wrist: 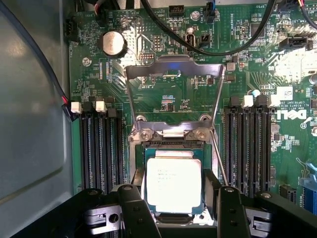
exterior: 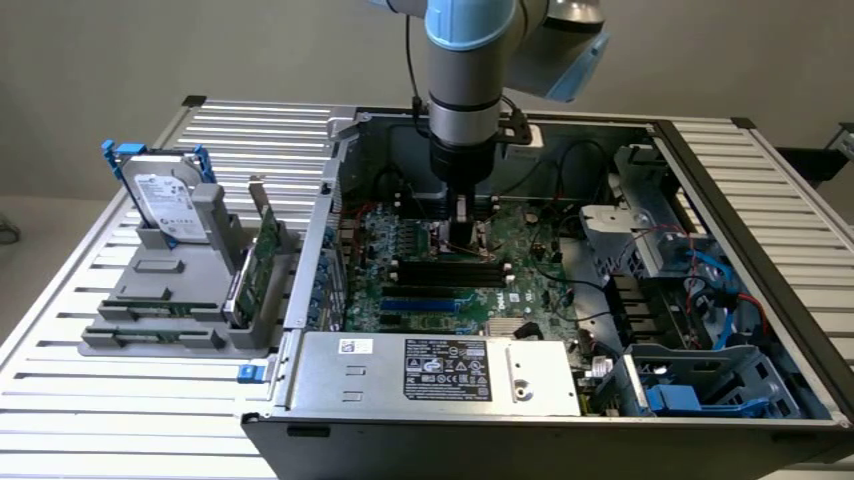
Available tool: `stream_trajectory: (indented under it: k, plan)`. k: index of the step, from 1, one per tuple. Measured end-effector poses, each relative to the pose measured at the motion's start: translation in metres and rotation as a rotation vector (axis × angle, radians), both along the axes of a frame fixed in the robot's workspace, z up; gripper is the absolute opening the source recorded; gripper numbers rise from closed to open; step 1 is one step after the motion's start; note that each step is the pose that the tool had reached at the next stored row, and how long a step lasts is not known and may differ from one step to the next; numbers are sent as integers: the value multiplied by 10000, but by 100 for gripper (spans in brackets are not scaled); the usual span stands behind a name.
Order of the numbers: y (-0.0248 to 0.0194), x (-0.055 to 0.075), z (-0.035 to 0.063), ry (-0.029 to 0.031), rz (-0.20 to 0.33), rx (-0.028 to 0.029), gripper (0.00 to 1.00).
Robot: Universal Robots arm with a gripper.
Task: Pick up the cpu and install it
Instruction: 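Place the cpu into insertion slot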
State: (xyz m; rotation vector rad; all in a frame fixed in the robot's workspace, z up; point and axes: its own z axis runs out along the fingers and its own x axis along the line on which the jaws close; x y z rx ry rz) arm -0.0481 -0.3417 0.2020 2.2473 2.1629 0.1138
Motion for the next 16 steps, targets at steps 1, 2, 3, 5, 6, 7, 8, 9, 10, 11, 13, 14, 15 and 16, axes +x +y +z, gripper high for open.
stream_trajectory:
  k: [1,2,3,5,6,7,8,9,10,11,13,14,15,16]
  plan:
    - [0,0,-5,-5,2,0,55]
    - [0,0,-11,-8,5,0,55]
    - [0,0,-16,-11,7,-1,55]
    - [0,0,-28,-15,12,0,55]
    - [0,0,-34,-17,14,-1,55]
    - [0,0,-39,-18,16,-1,55]
    - [-1,-1,-43,-18,17,-2,55]
    - [-1,-1,-45,-19,17,-3,55]
    - [-1,-1,-46,-19,17,-5,55]
    - [-1,0,-46,-19,18,-7,55]
    - [0,0,-48,-23,18,-13,55]
    - [0,0,-50,-24,18,-22,55]
    - [0,0,-51,-25,17,-39,55]
    - [0,0,-52,-24,17,-64,55]
